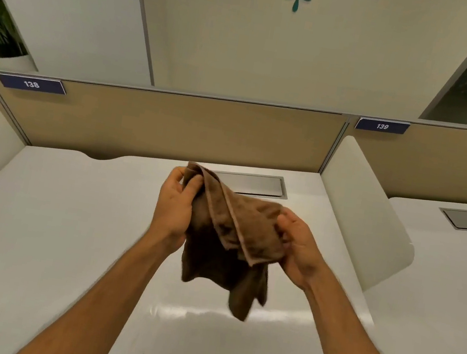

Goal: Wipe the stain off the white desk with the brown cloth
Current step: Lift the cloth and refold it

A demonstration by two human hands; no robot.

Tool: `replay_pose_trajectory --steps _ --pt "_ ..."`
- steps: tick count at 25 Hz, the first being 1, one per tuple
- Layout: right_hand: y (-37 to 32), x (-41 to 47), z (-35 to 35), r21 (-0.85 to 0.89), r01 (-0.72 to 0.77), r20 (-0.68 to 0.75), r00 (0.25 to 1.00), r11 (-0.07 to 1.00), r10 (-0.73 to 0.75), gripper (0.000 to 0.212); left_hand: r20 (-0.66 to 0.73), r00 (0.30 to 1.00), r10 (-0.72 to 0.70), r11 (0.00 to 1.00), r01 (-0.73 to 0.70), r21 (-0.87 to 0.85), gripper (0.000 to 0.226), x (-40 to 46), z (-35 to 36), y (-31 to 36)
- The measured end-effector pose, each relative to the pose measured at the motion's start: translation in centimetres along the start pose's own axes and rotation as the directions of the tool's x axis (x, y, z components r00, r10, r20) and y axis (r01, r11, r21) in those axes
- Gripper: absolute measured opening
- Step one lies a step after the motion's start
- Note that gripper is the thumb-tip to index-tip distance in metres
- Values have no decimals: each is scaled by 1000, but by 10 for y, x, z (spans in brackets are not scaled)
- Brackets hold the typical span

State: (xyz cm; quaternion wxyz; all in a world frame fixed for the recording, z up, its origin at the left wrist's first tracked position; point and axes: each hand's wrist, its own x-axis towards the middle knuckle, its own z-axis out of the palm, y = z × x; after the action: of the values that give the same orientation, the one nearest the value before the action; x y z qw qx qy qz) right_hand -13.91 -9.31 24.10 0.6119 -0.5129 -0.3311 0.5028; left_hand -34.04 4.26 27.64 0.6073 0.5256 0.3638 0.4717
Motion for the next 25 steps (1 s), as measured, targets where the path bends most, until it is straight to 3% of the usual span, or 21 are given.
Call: replay_pose_trajectory --steps 2,4,5,7,8,9,10,13,14,16,18,20,21,23,25 --pt "14 -10 0 249 -133 -21 990 959 143 60 -15 998 -56 988 53 -147 18 7 -1 -4" --pt "37 -23 2 243 -297 -28 949 923 313 93 78 976 -204 976 209 -68 43 -4 -5 -31" --pt "44 -28 4 225 -350 -8 933 909 361 104 136 927 -348 937 348 29 57 -15 -8 -51" --pt "55 -34 3 158 -329 30 944 931 329 92 261 747 -612 791 580 196 72 -41 -22 -95" --pt "59 -35 0 106 -298 31 955 949 296 75 312 675 -668 742 632 221 72 -51 -30 -114" --pt "61 -35 -3 66 -291 15 957 955 290 61 318 648 -692 717 665 208 75 -58 -36 -127" --pt "65 -36 -8 59 -304 -7 952 951 305 56 313 651 -692 714 682 158 80 -63 -39 -133" --pt "71 -34 -21 151 -282 -60 954 947 294 71 329 686 -649 742 667 72 111 -61 -37 -130" --pt "70 -33 -24 223 -247 -39 964 943 262 73 351 688 -635 749 659 63 110 -61 -34 -127" --pt "66 -31 -26 301 -192 -14 979 934 205 55 379 717 -585 793 604 82 97 -61 -28 -121" --pt "66 -30 -24 74 -215 -168 960 974 225 33 326 795 -511 858 492 146 83 -60 -23 -120" --pt "73 -33 -27 -237 -336 -343 907 912 245 33 228 853 -469 871 404 278 71 -57 -22 -117" --pt "77 -37 -29 -287 -379 -379 889 880 259 36 209 864 -457 859 369 354 70 -57 -23 -116" --pt "79 -42 -35 -214 -394 -408 867 894 285 38 207 884 -419 853 305 424 70 -62 -26 -113" --pt "66 -42 -36 47 -316 -455 838 948 302 31 201 927 -318 881 210 424 66 -62 -27 -108"
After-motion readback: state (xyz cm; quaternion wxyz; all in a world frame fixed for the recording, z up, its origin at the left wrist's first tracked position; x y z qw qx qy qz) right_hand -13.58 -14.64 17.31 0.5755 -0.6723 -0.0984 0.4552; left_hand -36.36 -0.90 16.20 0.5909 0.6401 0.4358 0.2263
